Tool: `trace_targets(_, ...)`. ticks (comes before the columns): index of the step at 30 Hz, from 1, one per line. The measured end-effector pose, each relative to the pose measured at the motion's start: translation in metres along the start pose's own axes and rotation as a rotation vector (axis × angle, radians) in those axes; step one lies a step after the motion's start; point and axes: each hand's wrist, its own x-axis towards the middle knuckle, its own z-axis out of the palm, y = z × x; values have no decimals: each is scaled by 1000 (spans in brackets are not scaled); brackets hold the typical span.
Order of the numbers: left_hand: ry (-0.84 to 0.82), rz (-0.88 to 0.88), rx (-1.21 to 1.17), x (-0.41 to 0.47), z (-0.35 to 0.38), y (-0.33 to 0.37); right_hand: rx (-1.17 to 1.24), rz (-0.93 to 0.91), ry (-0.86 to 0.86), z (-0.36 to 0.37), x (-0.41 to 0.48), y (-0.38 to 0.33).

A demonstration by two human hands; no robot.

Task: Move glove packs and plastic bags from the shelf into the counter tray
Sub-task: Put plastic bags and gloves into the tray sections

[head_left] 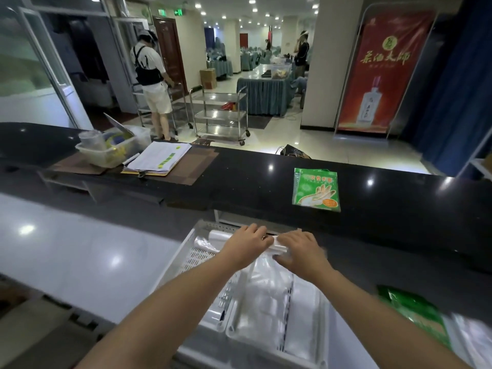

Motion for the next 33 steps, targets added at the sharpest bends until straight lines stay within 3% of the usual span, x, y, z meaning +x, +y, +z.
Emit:
trace_targets(8,-99,-2,-45,-40,4,22,-138,74,-50,18,-30,-43)
trace_targets(15,-115,-151,-379,-48,23,-5,-88,111,-19,28,-15,-45)
trace_targets(19,-305,-194,-562,-58,44,-45,-33,87,54,40,5,-53)
trace_targets(22,-378,-179,-561,-59,63,-82,-44,97,78,54,27,-65)
trace_targets(25,-375,-150,-471,-56,78,-117,-43,156,-31,69,56,-79)
trace_targets(29,-352,-81,-374,-49,100,-157,-114,265,-352,77,83,-100)
trace_targets(33,-311,18,-288,-42,113,-178,-136,264,-408,89,103,-118)
